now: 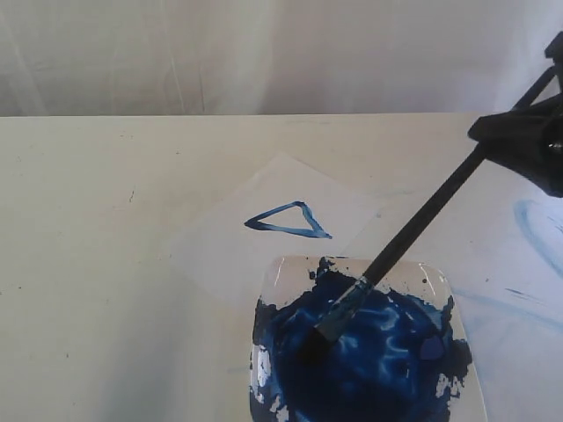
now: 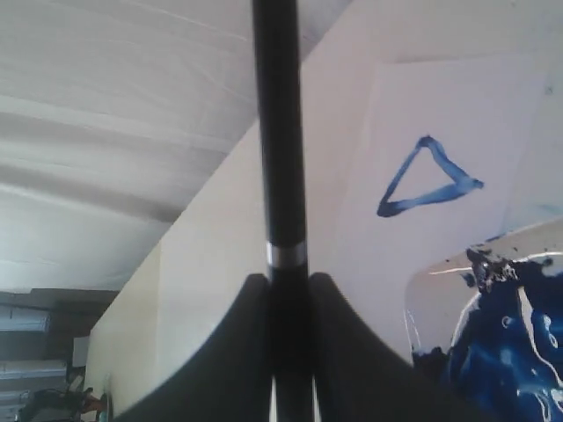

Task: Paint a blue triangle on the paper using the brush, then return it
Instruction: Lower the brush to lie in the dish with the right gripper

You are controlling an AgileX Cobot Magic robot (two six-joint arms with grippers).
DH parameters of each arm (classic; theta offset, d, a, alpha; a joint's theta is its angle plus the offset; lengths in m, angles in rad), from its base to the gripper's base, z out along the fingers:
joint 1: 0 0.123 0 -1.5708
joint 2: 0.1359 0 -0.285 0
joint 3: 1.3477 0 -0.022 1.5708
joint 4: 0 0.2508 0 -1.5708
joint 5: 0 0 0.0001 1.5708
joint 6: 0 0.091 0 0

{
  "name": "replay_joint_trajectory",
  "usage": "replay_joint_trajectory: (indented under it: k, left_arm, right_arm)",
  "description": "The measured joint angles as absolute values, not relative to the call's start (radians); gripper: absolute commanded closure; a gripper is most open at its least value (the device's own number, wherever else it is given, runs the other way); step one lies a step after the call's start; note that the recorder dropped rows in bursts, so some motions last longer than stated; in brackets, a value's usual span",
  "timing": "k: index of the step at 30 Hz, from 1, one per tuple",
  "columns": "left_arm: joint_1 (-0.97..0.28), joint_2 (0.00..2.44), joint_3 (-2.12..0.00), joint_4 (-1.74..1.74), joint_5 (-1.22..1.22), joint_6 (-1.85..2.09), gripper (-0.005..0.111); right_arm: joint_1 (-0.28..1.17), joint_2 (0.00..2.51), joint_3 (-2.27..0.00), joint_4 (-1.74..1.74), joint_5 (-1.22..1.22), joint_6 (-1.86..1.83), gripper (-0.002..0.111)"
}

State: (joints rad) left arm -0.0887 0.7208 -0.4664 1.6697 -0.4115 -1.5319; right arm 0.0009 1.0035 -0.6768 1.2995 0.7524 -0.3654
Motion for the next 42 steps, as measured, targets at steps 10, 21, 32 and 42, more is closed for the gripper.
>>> replay_joint_trajectory:
  k: [10, 21, 32, 42]
  left_arm:
    - [-0.198, 0.753, -0.456, 1.637, -0.403, -1.476, 0.107]
    - [-0.285, 0.897, -0.456, 1.295, -0.419, -1.176, 0.107]
    - [-0.287, 0.97, -0.456, 1.184, -0.616, -1.015, 0.107]
    - [-0.287, 0.97, -0.456, 1.181, -0.622, -1.015, 0.107]
  right_arm:
    - [0.001, 1.202, -0.677, 1.298, 0.734, -0.411, 0.108]
    - [0.001, 1.299, -0.677, 1.298, 0.664, -0.587, 0.108]
    - [0.013, 1.427, -0.683, 1.372, 0.675, -0.688, 0.108]
    - [0.062, 1.517, -0.704, 1.479, 0.627, -0.765, 0.108]
